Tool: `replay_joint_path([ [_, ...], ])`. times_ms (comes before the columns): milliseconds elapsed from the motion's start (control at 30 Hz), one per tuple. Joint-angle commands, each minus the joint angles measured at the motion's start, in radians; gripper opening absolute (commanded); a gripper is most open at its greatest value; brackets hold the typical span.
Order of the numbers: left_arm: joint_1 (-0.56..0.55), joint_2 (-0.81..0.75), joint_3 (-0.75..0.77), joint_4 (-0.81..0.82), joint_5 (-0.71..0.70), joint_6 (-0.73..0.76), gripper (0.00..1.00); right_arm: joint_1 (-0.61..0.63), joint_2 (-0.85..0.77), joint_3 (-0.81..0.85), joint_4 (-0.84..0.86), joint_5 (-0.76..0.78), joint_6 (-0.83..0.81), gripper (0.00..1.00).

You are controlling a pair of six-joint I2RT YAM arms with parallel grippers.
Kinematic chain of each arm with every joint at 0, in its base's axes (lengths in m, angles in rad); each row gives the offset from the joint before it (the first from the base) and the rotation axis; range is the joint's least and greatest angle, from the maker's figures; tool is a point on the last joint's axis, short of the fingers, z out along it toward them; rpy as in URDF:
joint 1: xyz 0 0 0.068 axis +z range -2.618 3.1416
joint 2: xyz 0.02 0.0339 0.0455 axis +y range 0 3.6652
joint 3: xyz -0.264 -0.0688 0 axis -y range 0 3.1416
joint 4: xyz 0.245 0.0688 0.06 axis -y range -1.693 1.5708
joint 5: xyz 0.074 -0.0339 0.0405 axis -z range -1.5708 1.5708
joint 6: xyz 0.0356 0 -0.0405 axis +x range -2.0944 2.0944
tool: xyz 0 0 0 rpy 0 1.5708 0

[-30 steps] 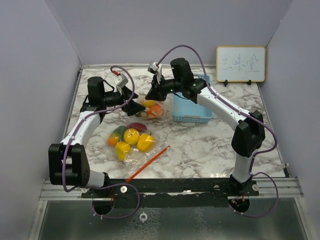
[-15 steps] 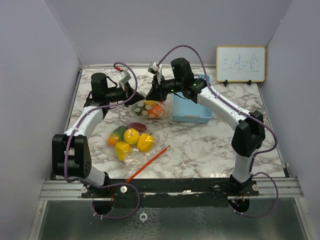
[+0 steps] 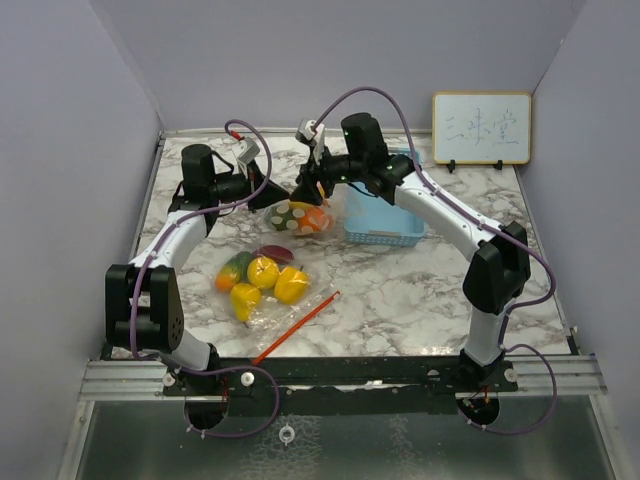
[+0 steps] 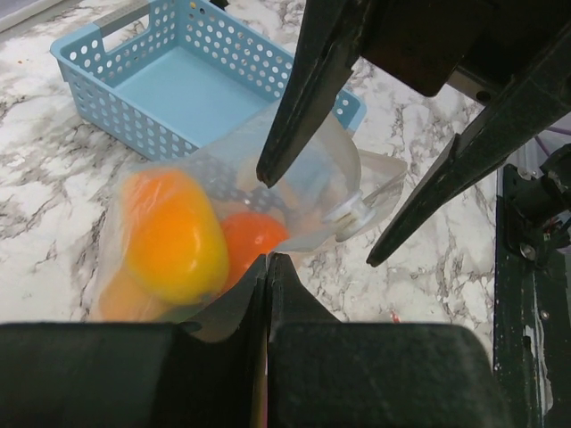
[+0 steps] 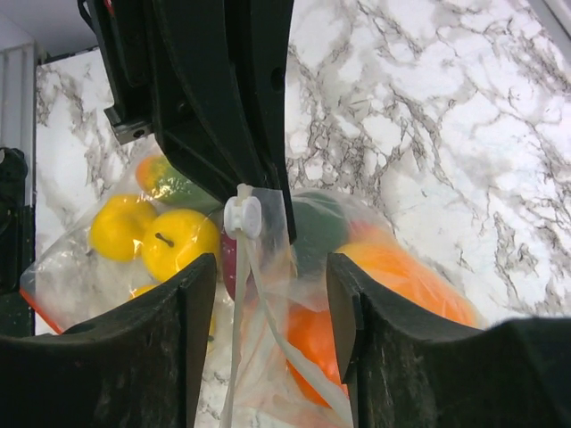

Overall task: Place the food in the zip-top bag and seal the zipper
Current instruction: Zip the zipper food storage bag at the center of the board.

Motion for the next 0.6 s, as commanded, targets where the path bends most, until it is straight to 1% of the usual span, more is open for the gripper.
replay_joint_path([
  [0, 0.002, -0.018, -0.023, 0.049, 0.02, -0.049, 0.0, 0.002, 0.0, 0.076, -0.007, 0.026, -0.007, 0.54],
  [133, 0.002, -0.026, -0.028, 0.049, 0.023, -0.054, 0.0, 0.002, 0.035, 0.135, -0.002, -0.013, 0.024, 0.53],
  [233, 0.002, -0.029, -0.028, 0.049, 0.021, -0.055, 0.0, 0.004, 0.051, 0.159, 0.002, -0.056, 0.043, 0.48],
  [300, 0.002, -0.032, -0.026, 0.048, 0.023, -0.056, 0.0, 0.008, 0.051, 0.152, -0.003, -0.078, 0.048, 0.46],
  [433, 0.002, -0.031, -0.025, 0.047, 0.023, -0.06, 0.0, 0.038, 0.033, 0.111, -0.026, -0.052, 0.016, 0.49],
  [567, 0.002, -0.03, -0.022, 0.047, 0.023, -0.064, 0.0, 0.056, 0.02, 0.089, -0.028, 0.017, 0.008, 0.52],
])
